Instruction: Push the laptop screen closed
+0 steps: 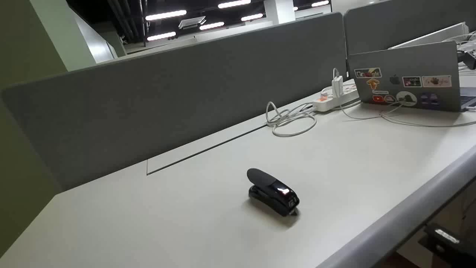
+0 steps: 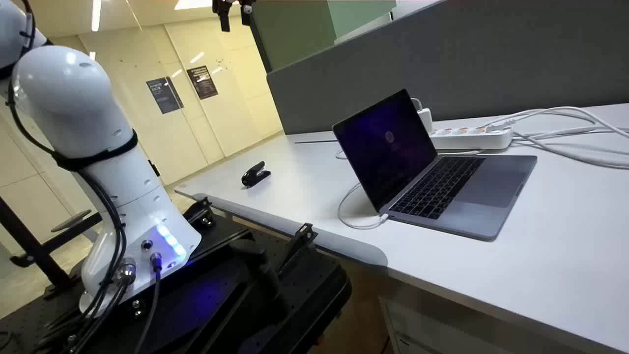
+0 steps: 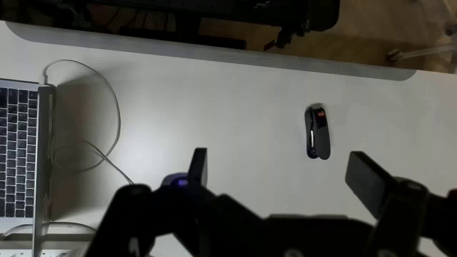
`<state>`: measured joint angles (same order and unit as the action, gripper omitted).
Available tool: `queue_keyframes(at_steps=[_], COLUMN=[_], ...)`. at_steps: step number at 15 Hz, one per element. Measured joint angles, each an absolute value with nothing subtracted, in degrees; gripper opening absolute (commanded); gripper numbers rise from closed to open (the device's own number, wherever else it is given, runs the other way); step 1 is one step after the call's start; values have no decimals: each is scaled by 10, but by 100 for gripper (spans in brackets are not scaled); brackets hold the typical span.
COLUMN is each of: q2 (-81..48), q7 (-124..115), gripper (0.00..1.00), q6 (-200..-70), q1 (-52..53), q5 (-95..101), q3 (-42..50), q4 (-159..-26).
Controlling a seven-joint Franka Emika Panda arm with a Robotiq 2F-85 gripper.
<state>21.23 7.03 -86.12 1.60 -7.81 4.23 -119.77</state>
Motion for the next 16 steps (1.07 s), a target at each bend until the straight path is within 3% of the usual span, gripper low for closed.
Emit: queue_keyframes(at_steps=[16], q2=[212], q7=[71], gripper=[100], q6=[-906], q1=[10], q5=[-76], q3=[36], q4=[-1207])
